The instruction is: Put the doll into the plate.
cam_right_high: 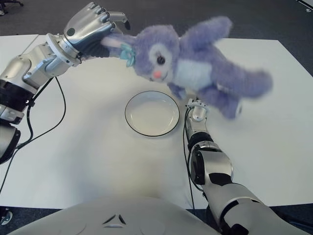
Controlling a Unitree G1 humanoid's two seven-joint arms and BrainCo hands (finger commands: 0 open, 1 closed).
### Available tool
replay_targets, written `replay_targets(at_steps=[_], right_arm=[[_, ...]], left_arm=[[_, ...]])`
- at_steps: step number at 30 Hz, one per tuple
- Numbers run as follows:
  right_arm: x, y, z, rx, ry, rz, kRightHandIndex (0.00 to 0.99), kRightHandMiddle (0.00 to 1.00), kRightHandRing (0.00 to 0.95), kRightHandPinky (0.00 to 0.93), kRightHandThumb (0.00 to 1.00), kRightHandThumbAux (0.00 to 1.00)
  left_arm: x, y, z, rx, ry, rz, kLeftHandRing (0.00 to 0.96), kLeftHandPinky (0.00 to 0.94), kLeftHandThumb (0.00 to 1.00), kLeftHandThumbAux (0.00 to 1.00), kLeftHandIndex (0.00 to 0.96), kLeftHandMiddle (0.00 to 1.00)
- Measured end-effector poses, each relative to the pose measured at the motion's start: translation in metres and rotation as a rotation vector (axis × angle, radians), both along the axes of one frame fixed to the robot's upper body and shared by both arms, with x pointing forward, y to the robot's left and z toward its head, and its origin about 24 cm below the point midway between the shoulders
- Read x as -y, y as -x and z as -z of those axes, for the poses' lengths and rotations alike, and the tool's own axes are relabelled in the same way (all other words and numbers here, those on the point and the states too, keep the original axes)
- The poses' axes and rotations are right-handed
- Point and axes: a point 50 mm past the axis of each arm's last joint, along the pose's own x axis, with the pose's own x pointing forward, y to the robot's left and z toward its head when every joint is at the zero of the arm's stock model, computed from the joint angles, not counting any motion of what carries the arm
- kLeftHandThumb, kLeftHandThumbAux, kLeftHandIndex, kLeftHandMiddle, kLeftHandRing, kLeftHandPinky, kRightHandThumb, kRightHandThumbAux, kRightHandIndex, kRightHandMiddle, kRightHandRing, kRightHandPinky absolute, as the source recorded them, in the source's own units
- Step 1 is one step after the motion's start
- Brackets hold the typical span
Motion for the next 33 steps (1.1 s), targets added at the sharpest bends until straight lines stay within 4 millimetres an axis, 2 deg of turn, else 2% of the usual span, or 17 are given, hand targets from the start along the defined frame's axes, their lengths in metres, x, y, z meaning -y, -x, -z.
replay_targets(at_steps=[9, 20, 28, 33], right_arm=[[0.0, 0.0, 0.0, 0.0, -0.004, 0.002, 0.43, 0.407, 0.387, 0.418, 0.723, 0.72], [0.0, 0.0, 0.0, 0.0, -0.004, 0.003, 0.43, 0.407, 0.387, 0.419, 0.723, 0.72], [0.0, 0.0, 0.0, 0.0, -0.004, 0.003, 0.431, 0.406, 0.393, 0.428, 0.724, 0.72], [0.0, 0.0, 0.0, 0.0, -0.005, 0.003, 0.431, 0.404, 0.401, 0.437, 0.725, 0.72]], left_arm=[[-0.003, 0.012, -0.007, 0.024, 0.042, 0.034, 0.883, 0.85, 0.217, 0.578, 0.86, 0.906], [-0.014, 0.027, -0.01, 0.068, 0.056, 0.07, 0.893, 0.893, 0.084, 0.571, 0.88, 0.906], [-0.014, 0.036, 0.002, 0.023, 0.039, 0.146, 0.897, 0.898, 0.061, 0.599, 0.873, 0.906], [-0.02, 0.04, 0.014, -0.033, 0.015, 0.14, 0.9, 0.901, 0.097, 0.596, 0.865, 0.91]])
